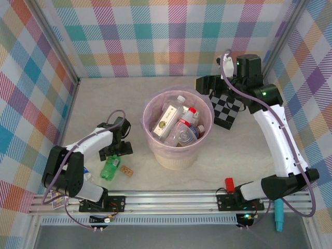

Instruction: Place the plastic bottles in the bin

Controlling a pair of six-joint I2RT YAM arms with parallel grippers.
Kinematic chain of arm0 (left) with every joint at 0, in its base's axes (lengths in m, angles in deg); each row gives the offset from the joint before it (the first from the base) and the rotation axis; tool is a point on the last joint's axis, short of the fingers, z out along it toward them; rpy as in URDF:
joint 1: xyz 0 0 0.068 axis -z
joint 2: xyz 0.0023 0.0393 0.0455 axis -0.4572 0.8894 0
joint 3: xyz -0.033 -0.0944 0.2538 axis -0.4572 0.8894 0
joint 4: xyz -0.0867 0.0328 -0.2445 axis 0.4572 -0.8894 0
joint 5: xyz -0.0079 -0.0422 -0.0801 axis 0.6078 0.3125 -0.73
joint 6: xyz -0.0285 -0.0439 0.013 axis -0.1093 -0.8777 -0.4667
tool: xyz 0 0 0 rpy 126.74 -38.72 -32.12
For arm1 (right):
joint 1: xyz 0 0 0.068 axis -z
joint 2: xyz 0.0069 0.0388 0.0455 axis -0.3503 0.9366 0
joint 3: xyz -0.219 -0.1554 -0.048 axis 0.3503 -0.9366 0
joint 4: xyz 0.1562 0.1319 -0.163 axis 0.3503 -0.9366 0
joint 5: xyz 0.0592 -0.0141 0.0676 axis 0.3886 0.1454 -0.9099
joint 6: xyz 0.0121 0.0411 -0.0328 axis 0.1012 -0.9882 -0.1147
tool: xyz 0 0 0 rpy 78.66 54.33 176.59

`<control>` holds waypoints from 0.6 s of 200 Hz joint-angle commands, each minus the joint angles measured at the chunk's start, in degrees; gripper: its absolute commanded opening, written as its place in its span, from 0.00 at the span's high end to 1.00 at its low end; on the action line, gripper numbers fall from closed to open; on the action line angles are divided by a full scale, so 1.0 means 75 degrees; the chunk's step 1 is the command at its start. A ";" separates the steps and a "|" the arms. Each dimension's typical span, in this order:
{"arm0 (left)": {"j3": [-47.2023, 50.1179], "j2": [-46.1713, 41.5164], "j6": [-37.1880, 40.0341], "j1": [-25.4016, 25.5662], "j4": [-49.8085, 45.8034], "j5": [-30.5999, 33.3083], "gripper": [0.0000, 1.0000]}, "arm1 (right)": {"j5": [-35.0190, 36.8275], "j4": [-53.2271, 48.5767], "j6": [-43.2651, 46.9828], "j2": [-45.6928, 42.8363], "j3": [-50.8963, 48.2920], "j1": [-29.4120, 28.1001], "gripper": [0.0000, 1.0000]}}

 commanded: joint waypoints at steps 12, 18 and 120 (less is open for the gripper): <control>-0.0063 -0.0170 -0.0025 -0.0053 -0.0088 0.0034 0.01 | 0.0031 0.0114 -0.0123 -0.0119 -0.0024 0.0085 0.11; 0.0004 -0.0213 -0.0065 -0.0064 -0.0075 0.0024 0.02 | 0.0033 0.0115 -0.0123 -0.0109 -0.0024 0.0080 0.11; 0.0449 0.0057 -0.0088 -0.0440 0.0718 0.0200 0.30 | 0.0053 0.0145 -0.0122 -0.0140 -0.0165 0.0139 0.11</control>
